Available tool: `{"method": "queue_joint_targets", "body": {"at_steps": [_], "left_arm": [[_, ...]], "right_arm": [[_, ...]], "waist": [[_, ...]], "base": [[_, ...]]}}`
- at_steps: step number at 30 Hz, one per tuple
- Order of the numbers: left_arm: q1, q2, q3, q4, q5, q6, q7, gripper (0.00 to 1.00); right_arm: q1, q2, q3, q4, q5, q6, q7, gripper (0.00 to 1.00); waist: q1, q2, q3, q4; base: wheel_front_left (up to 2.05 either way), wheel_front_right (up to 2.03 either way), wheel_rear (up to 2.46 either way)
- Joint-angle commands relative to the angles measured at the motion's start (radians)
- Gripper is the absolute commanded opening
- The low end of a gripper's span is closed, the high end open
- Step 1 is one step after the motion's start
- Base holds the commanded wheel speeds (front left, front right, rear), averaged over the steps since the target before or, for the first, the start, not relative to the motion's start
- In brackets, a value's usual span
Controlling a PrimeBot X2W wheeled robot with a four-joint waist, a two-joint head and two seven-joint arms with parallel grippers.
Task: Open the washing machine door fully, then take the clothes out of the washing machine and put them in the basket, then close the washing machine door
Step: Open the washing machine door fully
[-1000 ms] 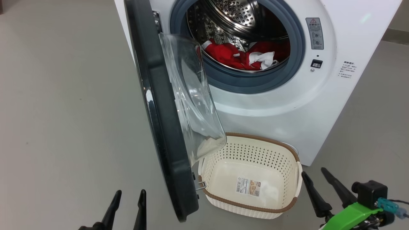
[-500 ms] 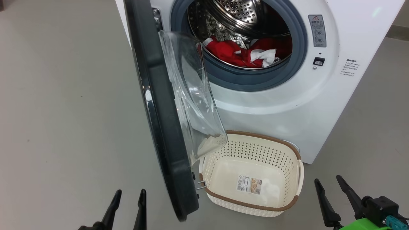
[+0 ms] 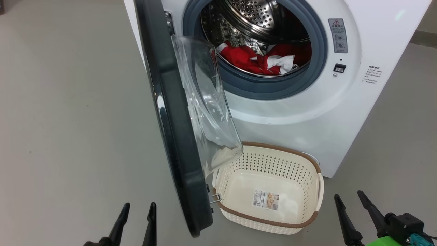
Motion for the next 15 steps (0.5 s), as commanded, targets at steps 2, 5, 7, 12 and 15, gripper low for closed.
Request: {"method": "queue_joint_targets", "body": {"at_steps": [2,5,7,12,15], "left_arm": [[-0.032,0.005,0.034,-0.024,0.003,-0.006,-0.008,1.00],[-0.031,0.005,0.036,-0.029,0.000,-0.009,-0.008,0.95],[-0.032,0.005,0.038,-0.039,0.000,-0.011,-0.008,0.20],[-0.039,0.005,0.062,-0.100,-0.018,-0.012,-0.008,0.00],[-0.052,0.005,0.081,-0.175,-0.027,-0.015,-0.008,0.00]], "right_arm": [[-0.010,-0.011,0.019,-0.021,-0.006,0.006,-0.012,1.00],[-0.010,-0.009,0.019,-0.023,-0.008,0.006,-0.012,1.00],[-0.010,-0.008,0.020,-0.024,-0.009,0.006,-0.012,1.00],[-0.008,-0.007,0.024,-0.026,-0.009,0.006,-0.012,1.00],[-0.008,-0.005,0.025,-0.027,-0.004,0.006,-0.012,1.00]], "waist": [[0.0000,-0.0001,-0.004,0.000],[0.0000,-0.0001,-0.007,0.000],[0.0000,-0.0001,-0.008,0.000],[0.0000,-0.0001,-0.012,0.001],[0.0000,-0.0001,-0.013,0.000]], "base": [[0.00,0.00,0.00],[0.00,0.00,0.00],[0.00,0.00,0.00],[0.00,0.00,0.00],[0.00,0.00,0.00]]}}
